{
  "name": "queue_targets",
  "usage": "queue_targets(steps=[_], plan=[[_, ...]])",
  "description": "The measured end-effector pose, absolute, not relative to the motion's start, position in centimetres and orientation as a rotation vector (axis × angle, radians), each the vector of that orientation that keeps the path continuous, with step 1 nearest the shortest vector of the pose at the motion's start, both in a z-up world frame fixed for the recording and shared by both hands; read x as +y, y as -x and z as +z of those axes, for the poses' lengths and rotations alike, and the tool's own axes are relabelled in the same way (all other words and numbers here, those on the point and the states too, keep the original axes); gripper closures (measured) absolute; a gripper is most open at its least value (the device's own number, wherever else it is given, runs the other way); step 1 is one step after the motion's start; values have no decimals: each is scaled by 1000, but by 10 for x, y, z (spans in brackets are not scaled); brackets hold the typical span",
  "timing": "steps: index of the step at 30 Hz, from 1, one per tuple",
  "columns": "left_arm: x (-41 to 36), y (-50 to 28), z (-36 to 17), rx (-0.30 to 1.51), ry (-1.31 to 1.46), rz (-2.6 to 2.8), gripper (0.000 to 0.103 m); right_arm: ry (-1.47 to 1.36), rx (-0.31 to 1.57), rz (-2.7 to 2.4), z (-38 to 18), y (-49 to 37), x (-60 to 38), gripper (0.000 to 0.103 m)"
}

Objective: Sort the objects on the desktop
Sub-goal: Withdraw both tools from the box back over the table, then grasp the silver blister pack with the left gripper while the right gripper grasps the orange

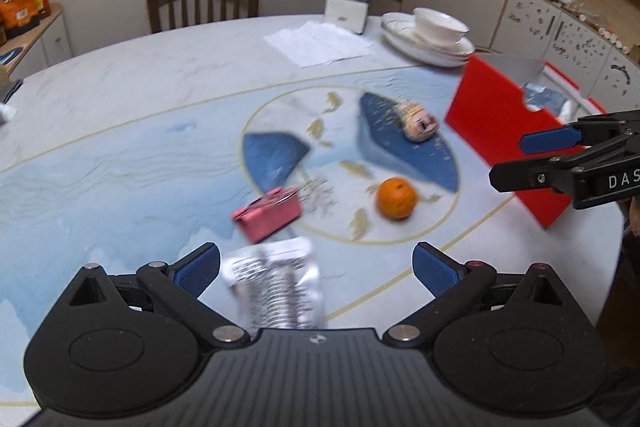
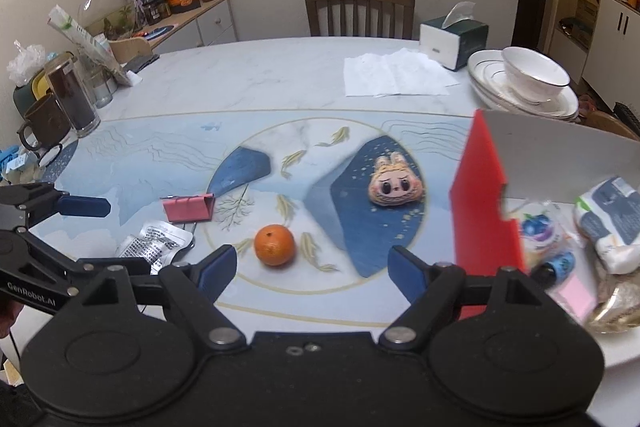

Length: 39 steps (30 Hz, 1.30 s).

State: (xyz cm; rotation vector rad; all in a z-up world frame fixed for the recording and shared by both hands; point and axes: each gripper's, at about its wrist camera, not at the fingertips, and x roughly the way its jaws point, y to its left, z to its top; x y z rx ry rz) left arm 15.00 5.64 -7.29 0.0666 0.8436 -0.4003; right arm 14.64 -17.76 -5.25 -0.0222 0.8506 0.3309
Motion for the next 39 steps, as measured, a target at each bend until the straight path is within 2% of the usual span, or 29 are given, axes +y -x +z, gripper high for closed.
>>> queue_targets(steps=[12,31,34,36,39], plan=[[62,-162,-109,912,-111,-336,0,58,898,342,-84,-173,-143,22],[56,-162,-122,940,-118,-304,1,113,966,373,-116,-200,-121,24],[54,-162,-122,932,-132,-296,6,130,973,384,-118,-202,-116,31],[52,-161,-122,928,-163,-286,8,143,982,390,-120,-204,-114,39],[51,-160,-121,926,-165,-285,13,161,981,390,-122,-205,-111,40]])
